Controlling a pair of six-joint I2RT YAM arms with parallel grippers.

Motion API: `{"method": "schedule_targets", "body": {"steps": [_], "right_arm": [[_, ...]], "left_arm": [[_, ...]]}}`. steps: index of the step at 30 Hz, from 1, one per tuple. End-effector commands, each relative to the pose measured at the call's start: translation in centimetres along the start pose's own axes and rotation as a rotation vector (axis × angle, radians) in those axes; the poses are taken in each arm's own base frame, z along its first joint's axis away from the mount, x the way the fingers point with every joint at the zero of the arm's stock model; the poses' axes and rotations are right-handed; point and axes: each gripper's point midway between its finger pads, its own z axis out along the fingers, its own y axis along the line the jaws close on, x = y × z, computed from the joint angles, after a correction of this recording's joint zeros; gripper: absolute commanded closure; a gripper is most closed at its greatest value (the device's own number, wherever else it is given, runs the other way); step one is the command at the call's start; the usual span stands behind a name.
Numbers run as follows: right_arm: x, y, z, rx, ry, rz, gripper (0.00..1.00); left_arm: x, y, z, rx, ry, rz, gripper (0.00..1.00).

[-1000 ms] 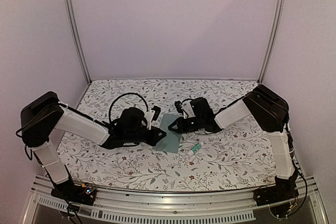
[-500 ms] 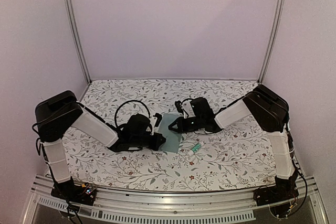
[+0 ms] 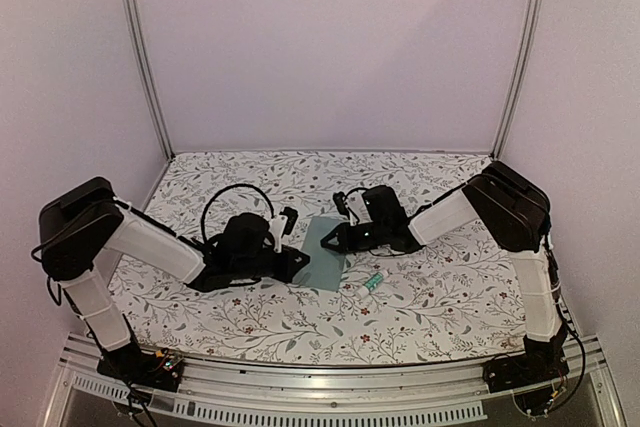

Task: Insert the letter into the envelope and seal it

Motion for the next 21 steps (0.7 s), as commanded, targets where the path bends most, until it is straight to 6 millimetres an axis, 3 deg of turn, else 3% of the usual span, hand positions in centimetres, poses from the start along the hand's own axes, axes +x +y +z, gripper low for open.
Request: {"method": "schedule_targets", "body": {"steps": [1, 6, 12, 21], "right_arm": [[4.6, -3.6, 0.2, 0.129, 0.126, 0.073, 0.97], [4.6, -3.5, -0.1, 0.131, 0.124, 0.072, 0.97], [4.0, -2.8, -0.4, 0.117, 0.118, 0.058, 0.97], [2.4, 3.1, -1.5, -0.002, 0.114, -0.023, 0.95]], "left_arm": [[1.2, 0.8, 1.7, -0.044, 0.032, 0.009, 1.0], [2.8, 2.4, 3.6, -0.106, 0.07, 0.004, 1.0], [3.9, 2.6, 3.6, -0.119, 0.092, -0.008, 1.0], [4.5, 2.7, 3.7, -0.136, 0.106, -0.003, 1.0]]}}
